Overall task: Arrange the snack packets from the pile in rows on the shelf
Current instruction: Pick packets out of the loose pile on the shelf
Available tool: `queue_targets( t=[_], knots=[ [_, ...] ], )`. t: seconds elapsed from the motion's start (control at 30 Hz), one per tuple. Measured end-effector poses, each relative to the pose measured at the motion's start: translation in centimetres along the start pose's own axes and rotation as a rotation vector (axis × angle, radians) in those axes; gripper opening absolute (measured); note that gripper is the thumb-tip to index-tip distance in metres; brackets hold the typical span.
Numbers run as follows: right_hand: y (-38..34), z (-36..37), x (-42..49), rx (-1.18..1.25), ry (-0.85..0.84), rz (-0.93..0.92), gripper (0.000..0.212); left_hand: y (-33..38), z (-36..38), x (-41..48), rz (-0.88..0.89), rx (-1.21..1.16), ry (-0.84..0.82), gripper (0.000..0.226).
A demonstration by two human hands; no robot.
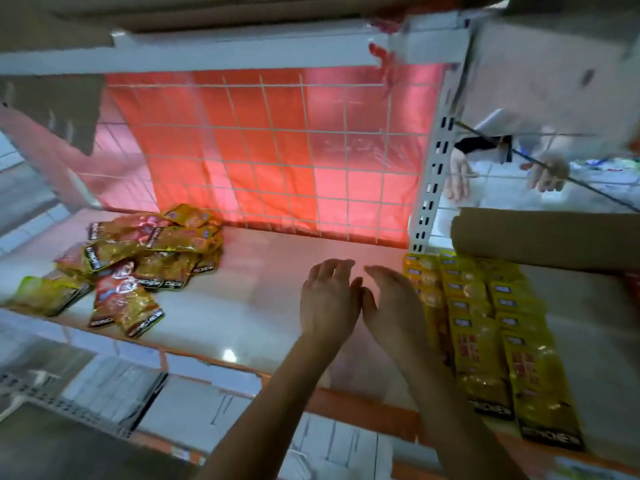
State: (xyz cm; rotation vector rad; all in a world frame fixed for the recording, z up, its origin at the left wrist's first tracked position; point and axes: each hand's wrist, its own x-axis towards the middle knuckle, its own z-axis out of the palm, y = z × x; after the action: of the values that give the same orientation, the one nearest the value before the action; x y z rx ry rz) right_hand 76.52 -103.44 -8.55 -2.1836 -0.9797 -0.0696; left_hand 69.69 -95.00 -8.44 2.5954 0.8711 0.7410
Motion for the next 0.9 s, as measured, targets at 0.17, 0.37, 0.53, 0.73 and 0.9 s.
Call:
queue_targets(
  t=[0.17, 0.37, 0.53, 0.73, 0.9],
  knots=[
    [-5.1, 5.1, 0.9, -0.029, -0.065, -0.029, 0.04, -6.7, -2.7, 0.9, -0.06, 0.053, -0.009, 0.042],
    [-9.8, 10.1, 1.5, -0.034, -0.129, -0.035, 0.041, -13.0, -5.5, 1.3, -0.152, 0.121, -0.06, 0.049],
    [-13.4, 14.0, 2.2, -0.047, -0.192, -0.006, 0.042, -18.1, -7.4, 1.6, -0.178, 0.184, -0.091, 0.051],
    [-17.2, 18.1, 3.5, -0.062, -0.271, 0.029, 0.041, -23.5, -9.7, 4.0, -0.19, 0.237, -0.054, 0.032],
    [-19.7, 21.0, 5.7, -0.087, -0.256, 0.085, 0.038, -27.5, -11.0, 7.5, -0.17, 0.37, -0.091, 0.042]
  ],
)
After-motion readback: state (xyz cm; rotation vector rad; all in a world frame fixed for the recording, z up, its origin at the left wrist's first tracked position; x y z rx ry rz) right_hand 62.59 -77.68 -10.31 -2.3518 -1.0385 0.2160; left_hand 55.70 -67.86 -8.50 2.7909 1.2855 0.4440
